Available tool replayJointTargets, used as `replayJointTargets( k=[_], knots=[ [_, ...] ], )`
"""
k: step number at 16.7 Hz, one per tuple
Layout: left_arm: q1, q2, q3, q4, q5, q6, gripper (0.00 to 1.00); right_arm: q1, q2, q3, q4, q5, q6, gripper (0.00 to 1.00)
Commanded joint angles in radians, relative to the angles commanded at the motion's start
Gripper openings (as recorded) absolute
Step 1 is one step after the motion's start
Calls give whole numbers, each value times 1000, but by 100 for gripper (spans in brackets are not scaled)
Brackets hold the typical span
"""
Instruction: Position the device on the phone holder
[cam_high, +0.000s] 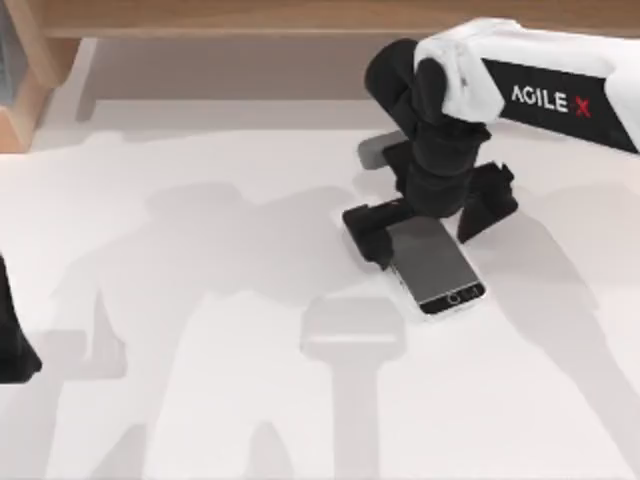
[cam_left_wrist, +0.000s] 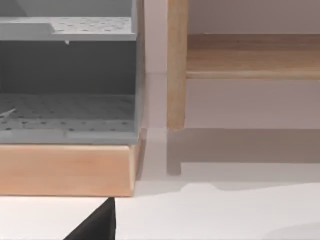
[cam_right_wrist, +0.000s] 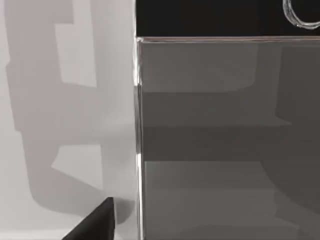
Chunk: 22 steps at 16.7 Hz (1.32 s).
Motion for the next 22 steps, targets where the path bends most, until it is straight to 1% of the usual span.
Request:
replayJointTargets(
  k=[10, 11, 18, 22],
  knots=[
    [0, 0, 0, 0, 0, 0, 100, 0, 0, 0, 0, 0, 0, 2],
    [0, 0, 0, 0, 0, 0, 100, 0, 0, 0, 0, 0, 0, 0],
    [0, 0, 0, 0, 0, 0, 100, 0, 0, 0, 0, 0, 0, 0],
    [0, 0, 0, 0, 0, 0, 100, -2, -38, 27, -37, 3, -1, 0]
  ],
)
